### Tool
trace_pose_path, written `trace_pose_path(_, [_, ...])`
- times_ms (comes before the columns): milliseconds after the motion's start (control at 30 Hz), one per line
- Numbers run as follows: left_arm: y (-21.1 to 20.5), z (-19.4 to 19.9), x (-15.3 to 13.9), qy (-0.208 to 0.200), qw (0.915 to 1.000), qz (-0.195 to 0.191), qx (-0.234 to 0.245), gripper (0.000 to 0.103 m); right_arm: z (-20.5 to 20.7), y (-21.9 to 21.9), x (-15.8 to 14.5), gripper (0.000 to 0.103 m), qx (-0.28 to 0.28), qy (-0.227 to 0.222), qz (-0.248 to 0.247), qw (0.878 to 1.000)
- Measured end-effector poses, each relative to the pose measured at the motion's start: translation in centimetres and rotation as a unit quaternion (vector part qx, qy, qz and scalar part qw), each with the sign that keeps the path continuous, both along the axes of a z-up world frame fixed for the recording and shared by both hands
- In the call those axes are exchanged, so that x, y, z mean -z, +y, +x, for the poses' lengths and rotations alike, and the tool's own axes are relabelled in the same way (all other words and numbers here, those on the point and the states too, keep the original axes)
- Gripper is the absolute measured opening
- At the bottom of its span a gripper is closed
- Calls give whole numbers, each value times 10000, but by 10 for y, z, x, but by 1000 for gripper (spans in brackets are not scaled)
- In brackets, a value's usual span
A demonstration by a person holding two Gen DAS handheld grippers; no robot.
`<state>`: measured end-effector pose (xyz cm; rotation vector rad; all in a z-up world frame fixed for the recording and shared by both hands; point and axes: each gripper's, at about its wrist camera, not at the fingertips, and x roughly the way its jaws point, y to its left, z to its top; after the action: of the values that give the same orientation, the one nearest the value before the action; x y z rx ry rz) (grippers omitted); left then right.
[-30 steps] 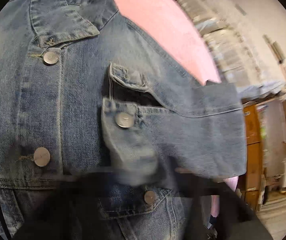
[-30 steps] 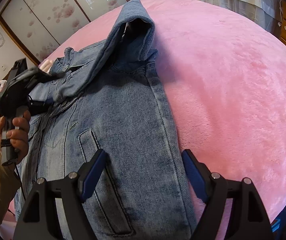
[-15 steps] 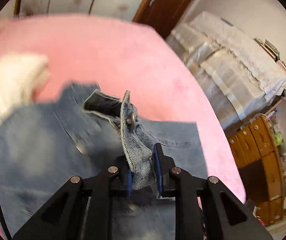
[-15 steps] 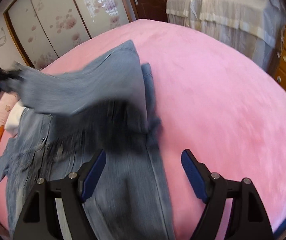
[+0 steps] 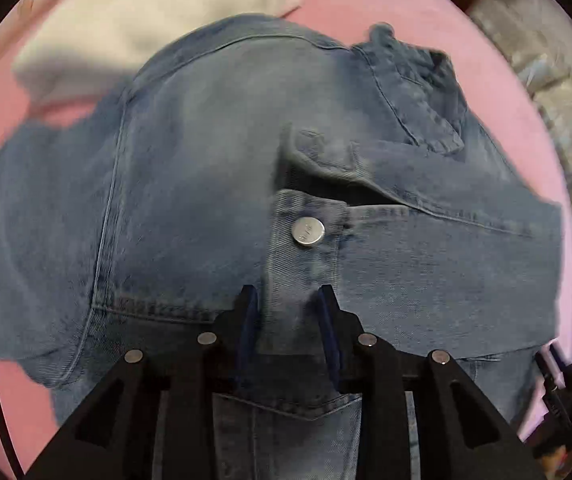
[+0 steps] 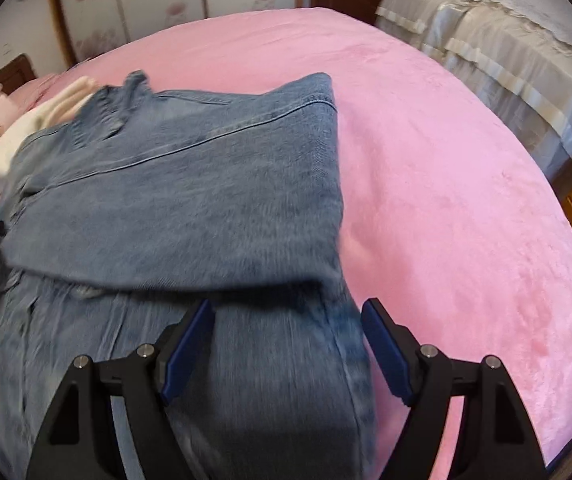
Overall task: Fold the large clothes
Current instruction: 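Lift and fold the held jacket side over the folded sleeve, release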
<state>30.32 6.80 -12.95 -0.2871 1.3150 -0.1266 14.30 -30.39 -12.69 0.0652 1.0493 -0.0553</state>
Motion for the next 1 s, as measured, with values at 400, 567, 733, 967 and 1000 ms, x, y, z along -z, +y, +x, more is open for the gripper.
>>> trace_pose_path(400, [23,54,-21,-498,9936,-959,-325,64,28,-22,-40,77,117,-431,539,9975])
trace_pose_path(567, [-5,86,15,8,9984,-535,-159,64,56,-31,-37,77,309,-522,604,9963])
trace_pose_path(733, [-21,86,28,9,9994,-306,178,58,102,-49,-30,77,553,-454,596,9957])
trace_pose_path(967, [-60,74,4,-479,9969,362,517,15,172,-70,11,63,886,73,766,9931])
trace_pose_path(1000, [-65,70,-5,-677,9951,535,480,15,178,-68,16,24,719,163,888,9933])
